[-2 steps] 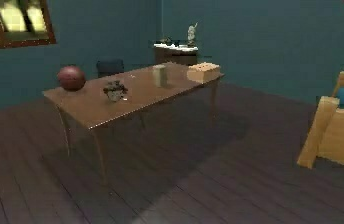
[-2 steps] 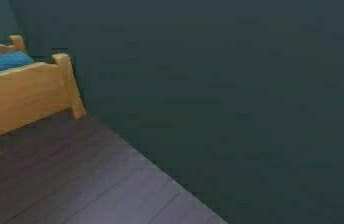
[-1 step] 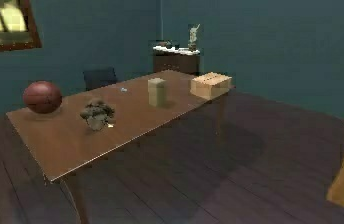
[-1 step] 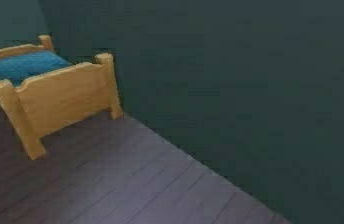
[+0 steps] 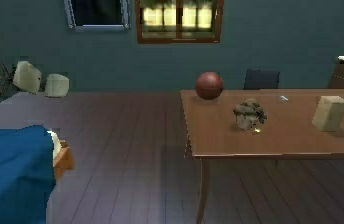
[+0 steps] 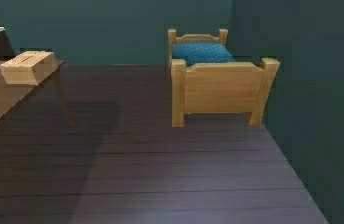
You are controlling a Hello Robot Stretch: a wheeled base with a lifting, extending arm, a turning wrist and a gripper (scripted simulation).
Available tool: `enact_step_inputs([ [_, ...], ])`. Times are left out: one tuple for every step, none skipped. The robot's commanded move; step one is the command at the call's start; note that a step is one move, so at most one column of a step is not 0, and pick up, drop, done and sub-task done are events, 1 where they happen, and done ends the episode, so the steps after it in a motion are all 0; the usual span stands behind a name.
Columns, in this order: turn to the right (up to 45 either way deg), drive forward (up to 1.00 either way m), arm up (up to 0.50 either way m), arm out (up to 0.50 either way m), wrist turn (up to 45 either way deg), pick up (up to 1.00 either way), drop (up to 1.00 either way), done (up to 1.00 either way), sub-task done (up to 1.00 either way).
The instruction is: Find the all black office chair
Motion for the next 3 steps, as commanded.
enact_step_inputs([
  [0.0, 0.3, 0.0, 0.0, 0.0, 0.0, 0.0, 0.0, 0.0],
  [-21.0, 0.0, 0.0, 0.0, 0.0, 0.0, 0.0, 0.0, 0.0],
  [0.0, 0.55, 0.0, 0.0, 0.0, 0.0, 0.0, 0.0, 0.0],
])
